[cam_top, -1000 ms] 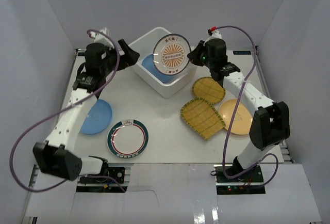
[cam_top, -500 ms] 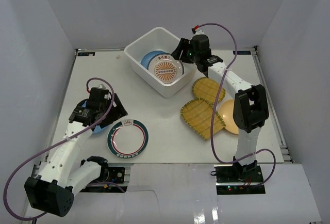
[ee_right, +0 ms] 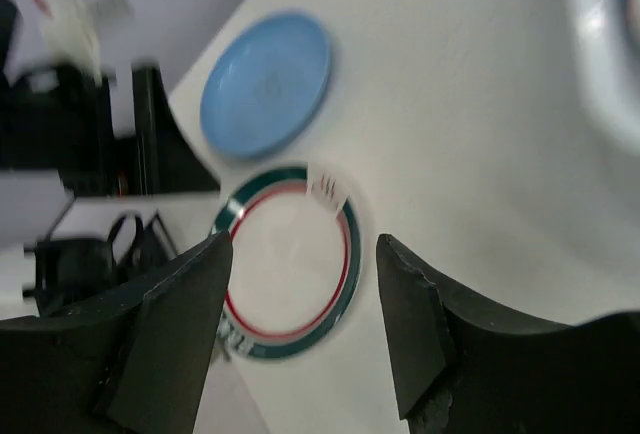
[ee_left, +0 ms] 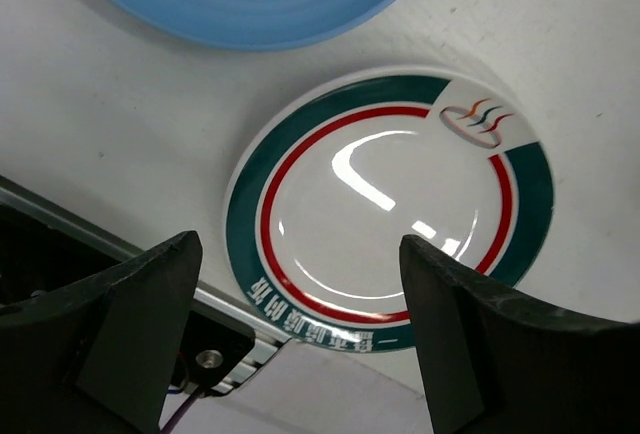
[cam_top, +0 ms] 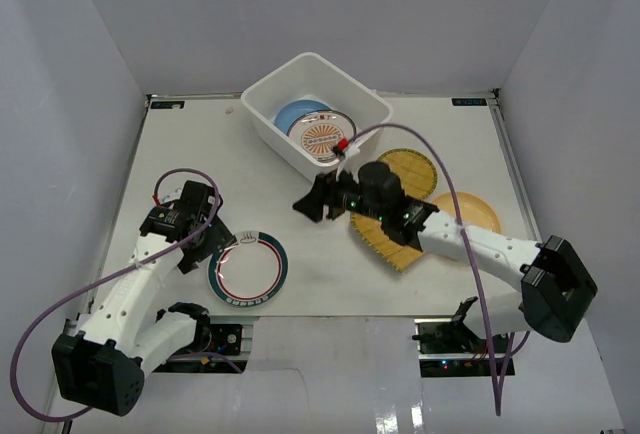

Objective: Place the plates into the plastic bin on the countertop

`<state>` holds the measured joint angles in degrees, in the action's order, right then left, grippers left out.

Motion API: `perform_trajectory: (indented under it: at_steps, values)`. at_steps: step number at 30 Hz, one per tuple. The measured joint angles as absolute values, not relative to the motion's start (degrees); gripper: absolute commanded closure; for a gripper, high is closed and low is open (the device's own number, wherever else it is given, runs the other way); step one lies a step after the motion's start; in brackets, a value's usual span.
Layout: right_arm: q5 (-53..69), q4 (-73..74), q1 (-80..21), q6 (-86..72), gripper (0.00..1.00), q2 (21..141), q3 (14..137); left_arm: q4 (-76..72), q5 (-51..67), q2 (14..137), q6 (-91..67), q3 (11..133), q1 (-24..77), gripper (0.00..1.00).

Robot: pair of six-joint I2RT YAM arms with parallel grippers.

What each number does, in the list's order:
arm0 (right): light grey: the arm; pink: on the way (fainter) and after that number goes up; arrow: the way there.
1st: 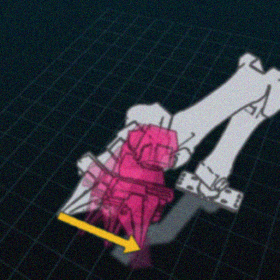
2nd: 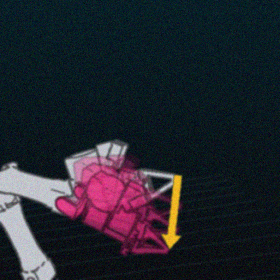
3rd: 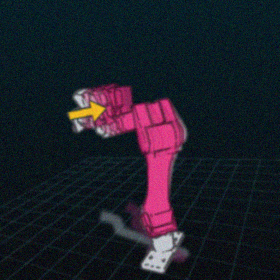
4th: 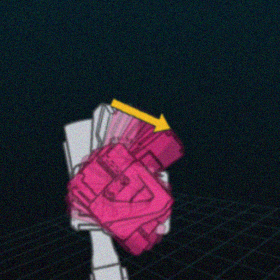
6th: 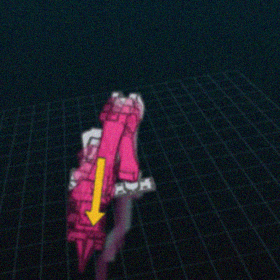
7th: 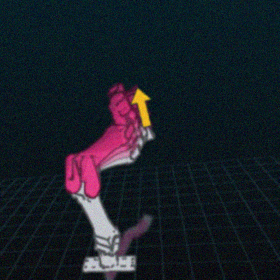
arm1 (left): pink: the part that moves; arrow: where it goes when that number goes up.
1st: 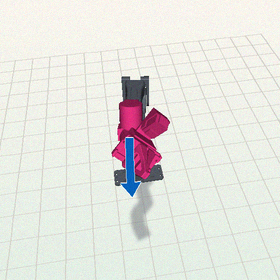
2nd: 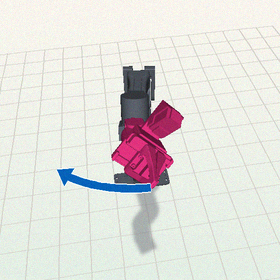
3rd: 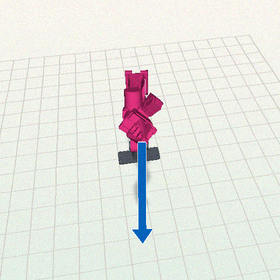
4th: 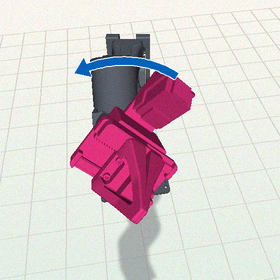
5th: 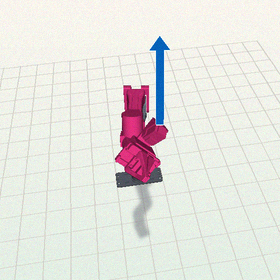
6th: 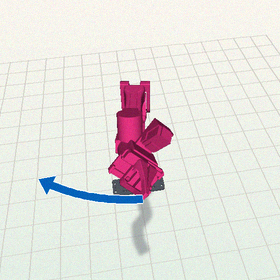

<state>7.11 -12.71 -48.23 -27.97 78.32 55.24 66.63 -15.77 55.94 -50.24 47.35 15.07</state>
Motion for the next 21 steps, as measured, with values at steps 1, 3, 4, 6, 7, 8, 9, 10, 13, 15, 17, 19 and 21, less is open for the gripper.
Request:
perform_trajectory:
  at_steps: [1,3,4,6,7,8,9,10,13,15,17,19,21]
  values:
    - [7.7,-14.5,-50.3,-28.8,0.34,77.7,51.7,66.0,-16.2,55.5,-50.7,47.4,15.1,0.07]
    - [7.7,-17.5,-53.9,-31.6,0.31,78.6,44.2,64.2,-17.1,54.0,-52.2,47.4,15.1,0.05]
    - [7.7,-18.1,-54.7,-32.9,0.30,80.1,41.9,62.8,-17.5,53.3,-53.0,47.2,15.1,0.04]
    - [7.8,-18.9,-55.7,-35.2,0.30,84.1,38.8,59.9,-18.4,52.3,-55.0,46.2,15.0,0.04]
    - [8.2,-19.8,-56.0,-36.6,0.30,86.4,38.1,58.2,-19.1,52.0,-56.4,45.1,15.0,0.03]
    - [8.6,-21.1,-56.0,-38.0,0.29,88.8,37.9,56.7,-19.7,51.8,-57.8,43.8,14.9,0.02]
    - [9.2,-22.8,-56.1,-39.3,0.29,90.9,37.9,55.7,-20.3,51.8,-59.0,42.6,14.8,0.02]
    - [10.0,-25.0,-56.2,-40.9,0.29,93.1,37.9,54.3,-20.9,51.8,-60.5,41.0,14.7,0.02]
    - [12.0,-30.4,-56.6,-45.3,0.30,97.6,38.0,50.4,-22.7,51.7,-63.7,36.0,13.6,0.02]
    - [12.6,-33.9,-57.4,-48.0,0.33,99.7,38.4,48.8,-23.4,51.8,-65.6,33.5,12.1,0.02]
    - [13.3,-37.0,-58.3,-50.8,0.42,102.1,39.0,47.9,-24.6,51.7,-67.9,31.6,10.5,0.02]
    - [13.7,-39.6,-59.0,-52.8,0.54,104.5,40.1,47.2,-25.8,50.9,-70.0,30.0,9.5,0.02]
    - [14.1,-41.4,-59.4,-55.2,0.63,107.2,41.0,45.8,-26.5,48.7,-71.7,28.1,8.6,0.02]
